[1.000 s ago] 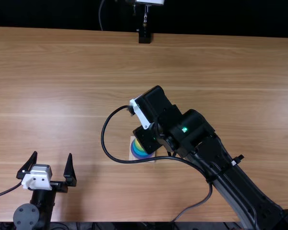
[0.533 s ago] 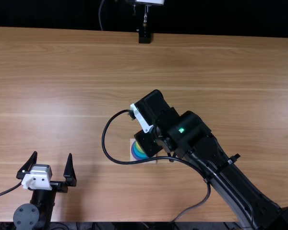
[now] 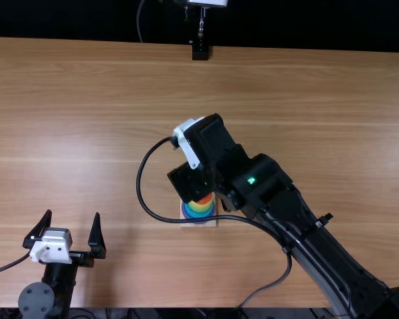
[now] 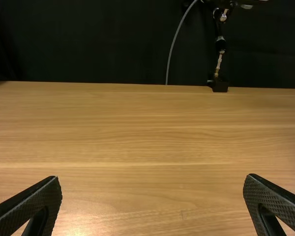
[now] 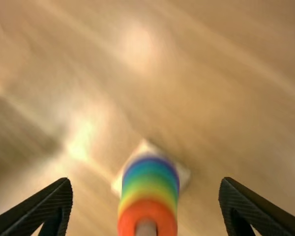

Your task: Build the Hanoi tower: stack the rings onto the peg from bottom to top in this color order: purple, dark blue, light blue, dark green, light green, yellow, orange.

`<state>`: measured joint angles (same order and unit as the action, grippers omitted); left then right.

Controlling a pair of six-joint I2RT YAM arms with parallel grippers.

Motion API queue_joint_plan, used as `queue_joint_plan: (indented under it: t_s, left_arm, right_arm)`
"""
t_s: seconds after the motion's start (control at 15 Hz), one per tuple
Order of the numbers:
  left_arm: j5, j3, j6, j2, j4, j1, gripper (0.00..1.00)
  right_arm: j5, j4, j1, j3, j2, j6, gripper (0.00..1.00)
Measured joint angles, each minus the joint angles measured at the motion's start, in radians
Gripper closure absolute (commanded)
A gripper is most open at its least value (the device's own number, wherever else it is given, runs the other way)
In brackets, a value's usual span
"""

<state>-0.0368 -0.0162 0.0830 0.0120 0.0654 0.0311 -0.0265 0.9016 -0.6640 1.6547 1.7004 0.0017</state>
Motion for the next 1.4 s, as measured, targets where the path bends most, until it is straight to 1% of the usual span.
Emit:
queue_joint_plan:
  t_s: [0.07, 0.2, 0.33, 0.4, 0.47, 0.6, 0.73, 0.8, 0.93, 1.07, 1.27, 1.4]
  left_arm:
    - [0.001, 0.000, 0.000, 0.000, 0.000, 0.000, 0.00]
    - [0.000, 0.000, 0.000, 0.000, 0.000, 0.000, 0.00]
    - [0.001, 0.000, 0.000, 0.000, 0.000, 0.000, 0.00]
    - [0.000, 0.000, 0.000, 0.000, 0.000, 0.000, 0.00]
    - [0.000, 0.000, 0.000, 0.000, 0.000, 0.000, 0.00]
    - [0.000, 0.000, -0.001, 0.000, 0.000, 0.000, 0.00]
    - [0.001, 0.000, -0.001, 0.000, 0.000, 0.000, 0.00]
    - [0.000, 0.000, 0.000, 0.000, 0.000, 0.000, 0.00]
    - [0.001, 0.000, -0.001, 0.000, -0.001, 0.000, 0.00]
    - [0.000, 0.000, -0.001, 0.000, 0.000, 0.000, 0.00]
    - [0.000, 0.000, 0.000, 0.000, 0.000, 0.000, 0.00]
    - [0.000, 0.000, -0.001, 0.000, 0.000, 0.000, 0.00]
  right_arm:
    - [0.000, -0.097, 0.030, 0.000, 0.000, -0.001, 0.00]
    - [0.001, -0.256, 0.162, -0.006, -0.016, 0.000, 0.00]
    - [0.010, -0.394, 0.310, -0.093, -0.149, -0.001, 0.00]
    - [0.015, -0.462, 0.367, -0.150, -0.244, -0.001, 0.00]
    - [0.016, -0.539, 0.402, -0.212, -0.331, -0.001, 0.00]
    - [0.015, -0.654, 0.457, -0.377, -0.495, -0.004, 0.00]
    - [0.015, -0.771, 0.500, -0.578, -0.656, -0.004, 0.00]
    - [0.010, -0.822, 0.536, -0.684, -0.760, -0.005, 0.00]
    - [0.012, -0.856, 0.628, -0.887, -0.995, -0.006, 0.00]
    - [0.011, -0.865, 0.671, -1.048, -1.168, -0.006, 0.00]
    - [0.011, -0.871, 0.673, -1.228, -1.401, -0.006, 0.00]
    - [0.012, -0.869, 0.673, -1.319, -1.595, -0.007, 0.00]
